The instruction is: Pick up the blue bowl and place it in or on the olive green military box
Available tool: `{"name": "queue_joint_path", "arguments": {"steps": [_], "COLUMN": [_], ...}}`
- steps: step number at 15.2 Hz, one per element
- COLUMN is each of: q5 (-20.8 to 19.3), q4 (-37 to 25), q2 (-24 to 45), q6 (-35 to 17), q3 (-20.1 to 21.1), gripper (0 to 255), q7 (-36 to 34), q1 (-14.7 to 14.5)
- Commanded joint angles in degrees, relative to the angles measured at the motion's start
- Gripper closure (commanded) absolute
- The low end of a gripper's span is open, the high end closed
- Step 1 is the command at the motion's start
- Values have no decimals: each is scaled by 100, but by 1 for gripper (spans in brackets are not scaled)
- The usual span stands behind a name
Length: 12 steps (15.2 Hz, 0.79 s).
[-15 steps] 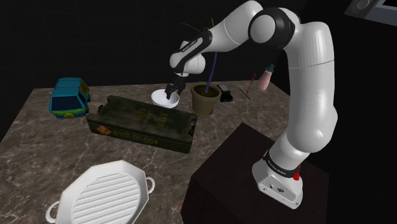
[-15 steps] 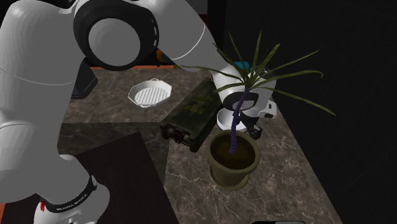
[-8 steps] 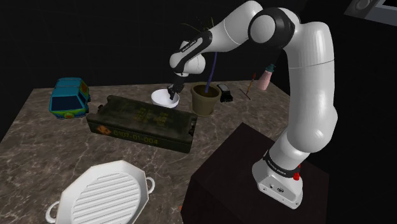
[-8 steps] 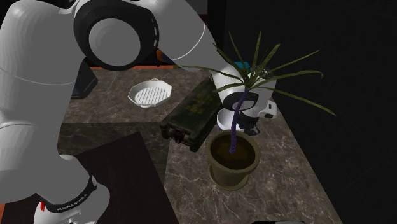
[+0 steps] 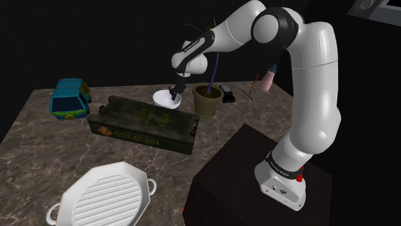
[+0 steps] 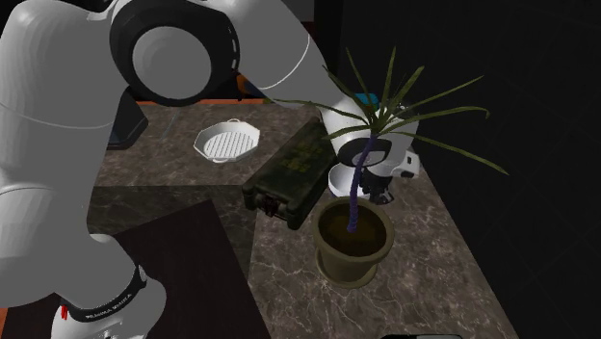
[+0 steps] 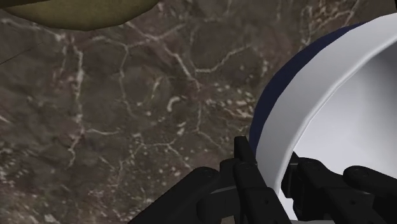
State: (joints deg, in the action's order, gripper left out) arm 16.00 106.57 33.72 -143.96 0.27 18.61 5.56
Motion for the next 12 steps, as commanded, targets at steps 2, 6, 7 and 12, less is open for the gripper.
{"name": "queue_joint_path", "arguments": {"steps": [2, 6, 7, 12], "q5": [-30, -76, -88, -148], "q4": [20, 26, 24, -2], "q2": [-145, -365, -419, -675], "q6": [130, 342, 396, 674], "q3": [-22, -52, -60, -94], "gripper": [255, 255, 255, 255], "q7": [-40, -104, -120, -200], "q1": [-13, -30, -34, -51]}}
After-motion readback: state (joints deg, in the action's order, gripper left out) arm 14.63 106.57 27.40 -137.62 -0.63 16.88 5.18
